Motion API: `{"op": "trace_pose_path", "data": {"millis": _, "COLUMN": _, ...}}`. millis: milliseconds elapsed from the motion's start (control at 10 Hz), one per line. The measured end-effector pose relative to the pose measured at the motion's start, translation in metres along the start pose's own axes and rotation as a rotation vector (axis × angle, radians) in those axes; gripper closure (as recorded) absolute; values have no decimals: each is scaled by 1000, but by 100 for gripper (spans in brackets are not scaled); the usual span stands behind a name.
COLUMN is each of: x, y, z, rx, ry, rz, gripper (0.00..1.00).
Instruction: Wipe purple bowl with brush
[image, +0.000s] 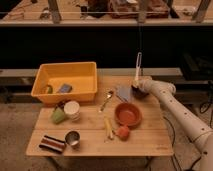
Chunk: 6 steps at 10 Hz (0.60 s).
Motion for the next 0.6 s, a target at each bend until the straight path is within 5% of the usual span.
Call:
{"op": "trace_pose_path", "data": {"millis": 300, "x": -1, "y": 14, "z": -42, "rx": -15, "ry": 19, "rz": 4, "gripper": 83}}
{"op": "trace_pose_path", "data": {"millis": 600, "x": 1, "y": 41, "z": -62, "rx": -66, "ry": 27, "rz": -1, "gripper": 83}}
